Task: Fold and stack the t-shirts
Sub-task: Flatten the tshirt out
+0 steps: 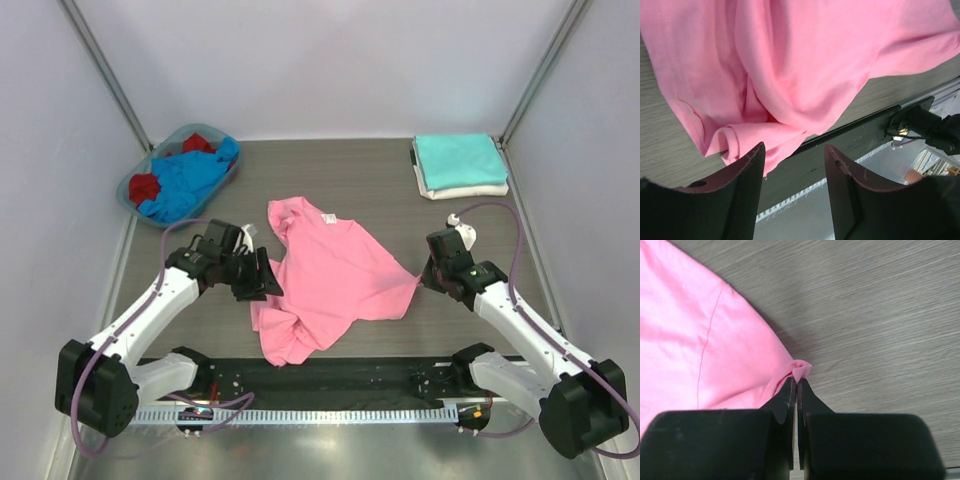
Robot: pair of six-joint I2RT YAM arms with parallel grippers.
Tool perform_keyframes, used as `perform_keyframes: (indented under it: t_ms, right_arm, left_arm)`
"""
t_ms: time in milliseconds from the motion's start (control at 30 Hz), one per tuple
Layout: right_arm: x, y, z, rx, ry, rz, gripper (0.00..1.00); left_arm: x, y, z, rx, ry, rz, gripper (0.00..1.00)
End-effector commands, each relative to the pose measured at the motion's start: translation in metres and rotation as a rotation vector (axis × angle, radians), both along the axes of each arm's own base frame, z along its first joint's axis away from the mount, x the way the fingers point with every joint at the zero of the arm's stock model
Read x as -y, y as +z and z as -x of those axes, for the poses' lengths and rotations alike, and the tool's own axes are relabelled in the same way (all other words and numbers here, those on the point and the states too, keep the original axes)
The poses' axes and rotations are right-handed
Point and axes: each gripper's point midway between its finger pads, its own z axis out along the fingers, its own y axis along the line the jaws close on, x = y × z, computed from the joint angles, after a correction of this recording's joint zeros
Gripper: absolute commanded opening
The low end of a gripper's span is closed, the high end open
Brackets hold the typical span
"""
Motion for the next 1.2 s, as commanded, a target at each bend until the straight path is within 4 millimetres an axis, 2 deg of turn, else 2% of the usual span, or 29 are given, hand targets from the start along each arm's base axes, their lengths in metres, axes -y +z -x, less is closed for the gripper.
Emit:
perform_keyframes:
  t_ms: [0, 100, 133, 200, 233, 300, 367, 467, 500, 533, 633, 700, 733, 867, 1000, 1067, 1167]
  right_arm:
    - [0.01, 0.02, -0.018, 0.097, -0.096, 0.013, 0.05]
    - [0.009, 0.014, -0.013, 0.045, -0.132, 0.001, 0.12]
    - [0.007, 0.011, -0.011, 0.031, -0.128, -0.01, 0.13]
    - [0.008, 0.009, -0.009, 0.014, -0.141, -0.01, 0.1]
    - [0.007, 0.009, -0.008, 0.013, -0.14, -0.013, 0.05]
    - [0.007, 0.011, -0.009, 0.021, -0.149, -0.023, 0.01]
    - [0.008, 0.008, -0.006, 0.013, -0.158, -0.022, 0.01]
    - [0.017, 0.01, 0.001, 0.025, -0.194, -0.003, 0.01]
    - [0.022, 0.013, 0.0, 0.046, -0.214, 0.008, 0.01]
    - [0.025, 0.019, 0.0, 0.073, -0.227, 0.007, 0.01]
    - [0.033, 0.024, 0.004, 0.093, -0.25, 0.027, 0.01]
    - [0.036, 0.027, 0.007, 0.094, -0.257, 0.033, 0.01]
    - [0.034, 0.027, 0.008, 0.096, -0.252, 0.022, 0.01]
    - [0.036, 0.037, 0.008, 0.137, -0.283, -0.004, 0.01]
    - [0.043, 0.056, 0.009, 0.234, -0.341, -0.043, 0.01]
    - [0.042, 0.06, 0.01, 0.248, -0.339, -0.065, 0.01]
    - [0.036, 0.056, 0.011, 0.24, -0.317, -0.092, 0.01]
  left_arm:
    - [0.006, 0.023, -0.022, 0.119, 0.019, 0.032, 0.53]
    - [-0.002, 0.013, -0.02, 0.106, 0.032, -0.02, 0.53]
    - [-0.011, 0.007, -0.023, 0.116, 0.059, -0.078, 0.54]
    - [-0.019, -0.001, -0.029, 0.123, 0.098, -0.132, 0.57]
    - [-0.02, -0.002, -0.038, 0.147, 0.123, -0.137, 0.59]
    - [-0.024, -0.014, -0.051, 0.141, 0.178, -0.178, 0.59]
    - [-0.019, -0.016, -0.068, 0.15, 0.212, -0.162, 0.59]
    - [-0.012, -0.03, -0.09, 0.11, 0.224, -0.187, 0.55]
    - [-0.009, -0.029, -0.1, 0.111, 0.221, -0.194, 0.53]
    - [-0.01, -0.048, -0.1, 0.051, 0.21, -0.231, 0.49]
    - [-0.019, -0.071, -0.102, -0.006, 0.202, -0.325, 0.44]
    - [-0.028, -0.08, -0.101, -0.012, 0.217, -0.377, 0.45]
    - [-0.039, -0.085, -0.101, 0.0, 0.24, -0.432, 0.47]
    - [-0.057, -0.09, -0.105, 0.023, 0.282, -0.52, 0.49]
    - [-0.054, -0.102, -0.122, 0.012, 0.307, -0.53, 0.5]
    - [-0.052, -0.106, -0.131, 0.002, 0.3, -0.545, 0.49]
    - [-0.044, -0.113, -0.157, -0.013, 0.29, -0.56, 0.48]
